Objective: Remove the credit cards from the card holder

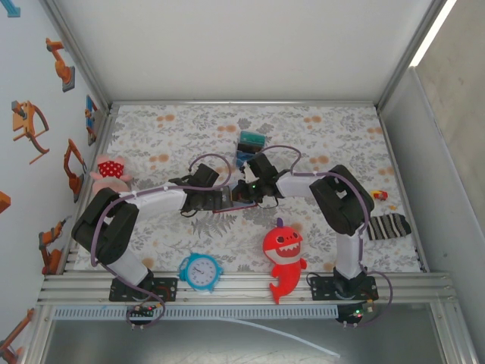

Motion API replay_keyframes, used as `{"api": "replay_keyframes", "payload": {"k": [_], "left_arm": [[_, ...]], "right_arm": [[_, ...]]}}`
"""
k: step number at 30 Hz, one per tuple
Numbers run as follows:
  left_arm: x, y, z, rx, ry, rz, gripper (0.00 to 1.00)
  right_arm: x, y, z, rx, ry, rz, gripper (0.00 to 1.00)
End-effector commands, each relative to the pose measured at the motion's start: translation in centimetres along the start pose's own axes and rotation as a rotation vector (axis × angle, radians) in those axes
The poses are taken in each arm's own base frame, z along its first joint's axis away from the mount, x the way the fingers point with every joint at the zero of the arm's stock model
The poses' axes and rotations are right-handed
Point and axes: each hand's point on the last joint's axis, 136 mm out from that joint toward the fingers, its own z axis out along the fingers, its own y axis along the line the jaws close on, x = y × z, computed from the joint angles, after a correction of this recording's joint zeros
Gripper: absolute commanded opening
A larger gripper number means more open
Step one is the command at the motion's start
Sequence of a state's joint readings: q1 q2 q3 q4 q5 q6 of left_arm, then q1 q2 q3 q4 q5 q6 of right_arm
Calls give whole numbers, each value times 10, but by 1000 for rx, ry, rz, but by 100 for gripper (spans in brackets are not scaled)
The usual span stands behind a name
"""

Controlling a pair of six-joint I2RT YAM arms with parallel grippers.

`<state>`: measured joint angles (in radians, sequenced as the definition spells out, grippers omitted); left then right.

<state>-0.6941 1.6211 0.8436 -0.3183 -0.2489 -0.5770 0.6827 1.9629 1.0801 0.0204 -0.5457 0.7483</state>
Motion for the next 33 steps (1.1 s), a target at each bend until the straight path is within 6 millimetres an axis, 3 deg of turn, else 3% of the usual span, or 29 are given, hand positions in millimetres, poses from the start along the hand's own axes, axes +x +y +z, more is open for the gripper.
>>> {"api": "replay_keyframes", "payload": {"k": [1,16,33], "left_arm": [[11,4,2,-32,42,13,97],[9,5,0,-35,40,20,97],[-22,-4,-15,-19,-60,43,97]], "right_arm": [[-2,0,-10,2,-25,9,0],[-5,-4,-16,11,-38,19,0],[-8,-7,-22,54,-55,10,0]]}}
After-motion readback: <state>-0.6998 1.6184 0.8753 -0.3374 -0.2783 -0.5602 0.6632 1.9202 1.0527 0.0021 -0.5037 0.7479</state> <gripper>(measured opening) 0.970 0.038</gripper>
